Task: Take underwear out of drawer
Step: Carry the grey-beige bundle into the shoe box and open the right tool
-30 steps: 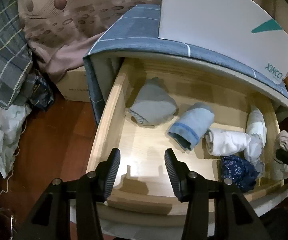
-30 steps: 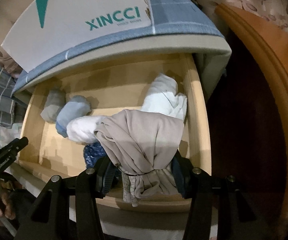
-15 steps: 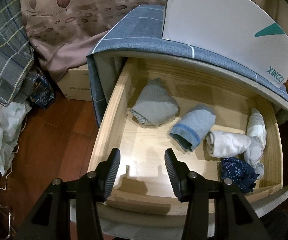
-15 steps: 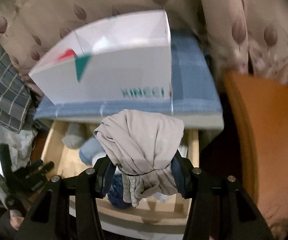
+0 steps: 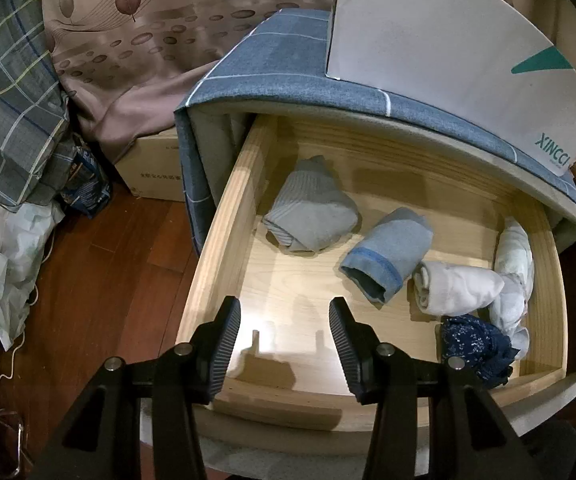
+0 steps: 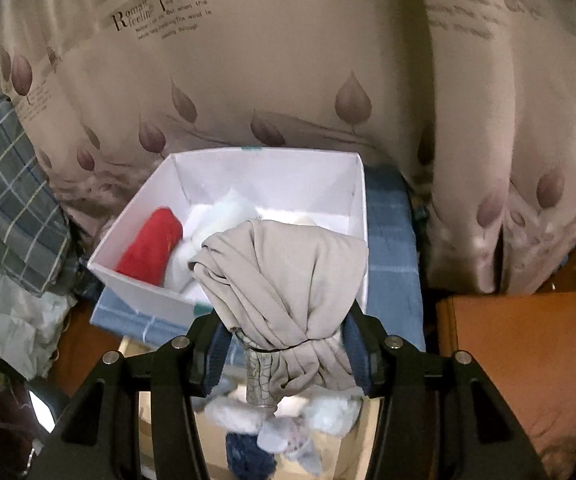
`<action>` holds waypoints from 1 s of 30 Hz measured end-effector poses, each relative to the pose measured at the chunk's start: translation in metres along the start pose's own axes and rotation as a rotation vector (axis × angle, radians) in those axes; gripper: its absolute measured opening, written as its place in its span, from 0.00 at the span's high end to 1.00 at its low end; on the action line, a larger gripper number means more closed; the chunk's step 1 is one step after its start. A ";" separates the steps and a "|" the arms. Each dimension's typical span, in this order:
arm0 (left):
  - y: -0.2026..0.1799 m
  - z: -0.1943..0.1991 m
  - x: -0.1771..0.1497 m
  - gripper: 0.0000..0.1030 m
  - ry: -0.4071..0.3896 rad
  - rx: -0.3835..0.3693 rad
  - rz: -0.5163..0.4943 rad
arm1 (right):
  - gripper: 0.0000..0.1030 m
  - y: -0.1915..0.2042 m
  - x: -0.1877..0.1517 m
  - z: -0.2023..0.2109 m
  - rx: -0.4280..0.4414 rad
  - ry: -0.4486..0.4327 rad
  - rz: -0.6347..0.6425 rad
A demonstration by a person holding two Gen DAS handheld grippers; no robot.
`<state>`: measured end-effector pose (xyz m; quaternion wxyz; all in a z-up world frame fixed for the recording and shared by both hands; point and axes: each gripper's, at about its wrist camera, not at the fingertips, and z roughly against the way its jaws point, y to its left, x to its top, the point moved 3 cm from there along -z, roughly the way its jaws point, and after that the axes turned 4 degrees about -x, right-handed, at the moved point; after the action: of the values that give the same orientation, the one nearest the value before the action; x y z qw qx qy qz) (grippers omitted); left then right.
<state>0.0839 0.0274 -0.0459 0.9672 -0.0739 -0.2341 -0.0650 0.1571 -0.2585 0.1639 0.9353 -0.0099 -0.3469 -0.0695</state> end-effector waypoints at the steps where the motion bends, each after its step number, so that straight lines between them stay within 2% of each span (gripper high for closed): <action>1: 0.000 0.000 0.000 0.54 0.000 0.000 0.000 | 0.54 0.002 0.004 -0.003 -0.002 0.000 0.005; 6: 0.002 0.000 0.000 0.54 0.000 0.000 0.009 | 0.54 0.018 0.028 -0.025 -0.011 0.007 0.042; 14: 0.005 0.001 0.000 0.54 -0.003 0.002 0.014 | 0.53 0.041 0.041 -0.071 0.006 0.057 0.056; 21: 0.006 0.001 0.000 0.54 -0.002 0.002 0.021 | 0.53 0.048 0.030 -0.110 0.025 0.129 0.054; 30: 0.006 -0.001 0.001 0.54 0.001 0.005 0.021 | 0.50 0.049 0.018 -0.124 0.028 0.179 0.055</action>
<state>0.0861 0.0335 -0.0466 0.9681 -0.0738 -0.2331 -0.0539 0.2581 -0.2210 0.0829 0.9642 -0.0001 -0.2622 -0.0397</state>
